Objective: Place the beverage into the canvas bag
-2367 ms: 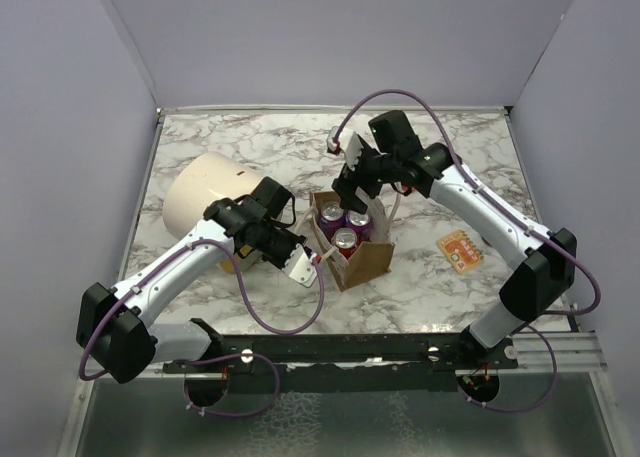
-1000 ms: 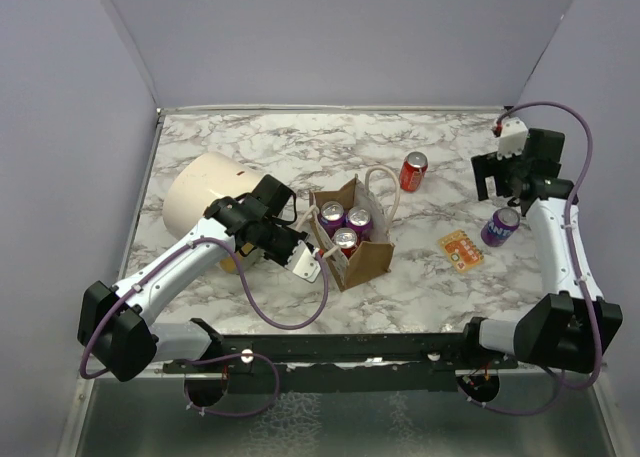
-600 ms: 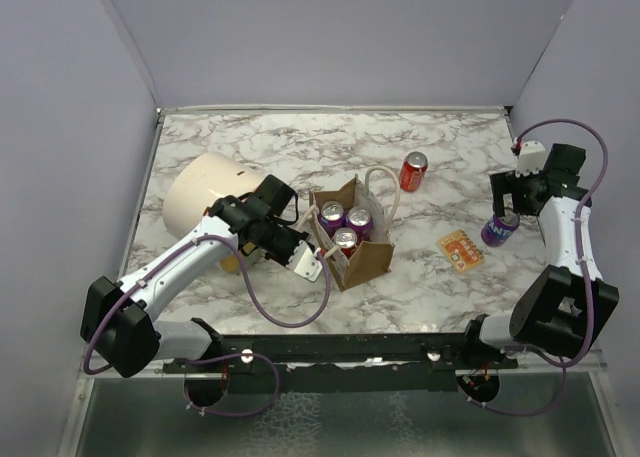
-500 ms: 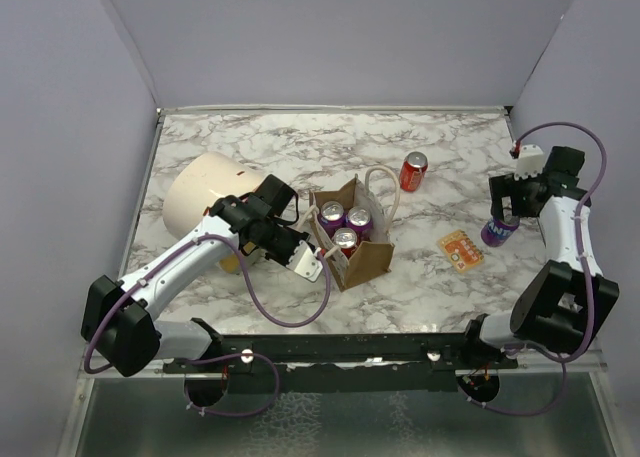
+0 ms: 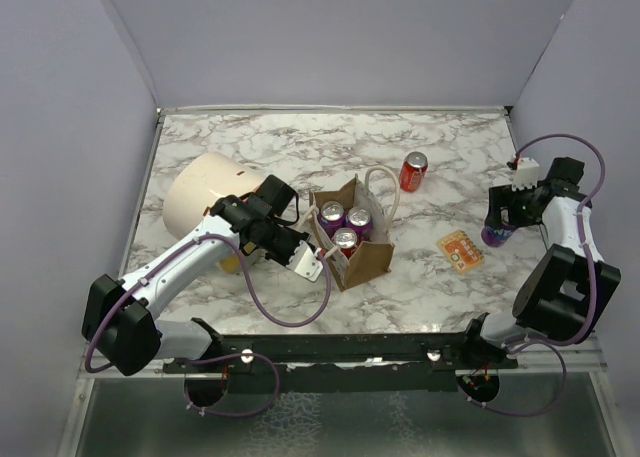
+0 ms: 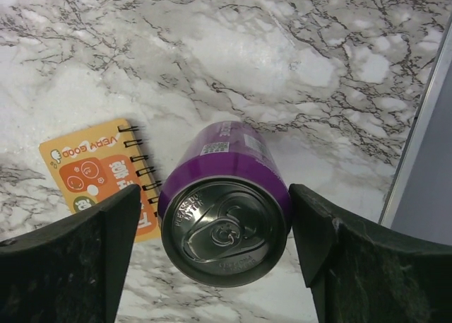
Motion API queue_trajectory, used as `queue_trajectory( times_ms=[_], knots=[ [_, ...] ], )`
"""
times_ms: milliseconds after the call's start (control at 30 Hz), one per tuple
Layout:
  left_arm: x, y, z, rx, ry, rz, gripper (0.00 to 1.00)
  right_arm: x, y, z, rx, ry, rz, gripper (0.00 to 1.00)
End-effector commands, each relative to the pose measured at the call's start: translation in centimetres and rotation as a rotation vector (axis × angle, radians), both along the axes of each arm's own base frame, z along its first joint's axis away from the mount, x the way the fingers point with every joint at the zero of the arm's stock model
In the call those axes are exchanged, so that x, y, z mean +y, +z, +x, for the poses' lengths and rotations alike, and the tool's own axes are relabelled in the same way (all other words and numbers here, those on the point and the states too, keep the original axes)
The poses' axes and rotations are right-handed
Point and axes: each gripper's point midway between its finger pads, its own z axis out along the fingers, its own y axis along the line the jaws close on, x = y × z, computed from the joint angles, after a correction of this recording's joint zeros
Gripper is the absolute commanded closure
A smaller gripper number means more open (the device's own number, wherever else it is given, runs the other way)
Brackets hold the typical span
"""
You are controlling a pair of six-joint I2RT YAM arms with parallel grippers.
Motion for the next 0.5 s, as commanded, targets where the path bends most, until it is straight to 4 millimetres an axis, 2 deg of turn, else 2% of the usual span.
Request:
queue_trajectory(
  times_ms=[0, 167, 267, 467],
  knots=[
    [-0.1, 0.6, 0.0, 0.004, -0.008, -0.009, 1.0, 0.8, -0.4, -0.1, -0.003, 0.029, 0.051, 0.21],
    [-0.1, 0.5, 0.0, 0.003, -0.008, -0.009, 1.0, 0.8, -0.1, -0.1, -0.009, 0.029, 0.045, 0.39],
    [-0.2, 0.5, 0.0, 0.004, -0.008, -0.011, 1.0, 0.8, 0.7, 0.1, -0.03, 0.039, 0.037, 0.49],
    [-0.3, 0.5, 0.0, 0.013, -0.008, -0.014, 1.0, 1.4, 4.5, 1.0, -0.126, 0.078, 0.038, 0.63]
  ],
)
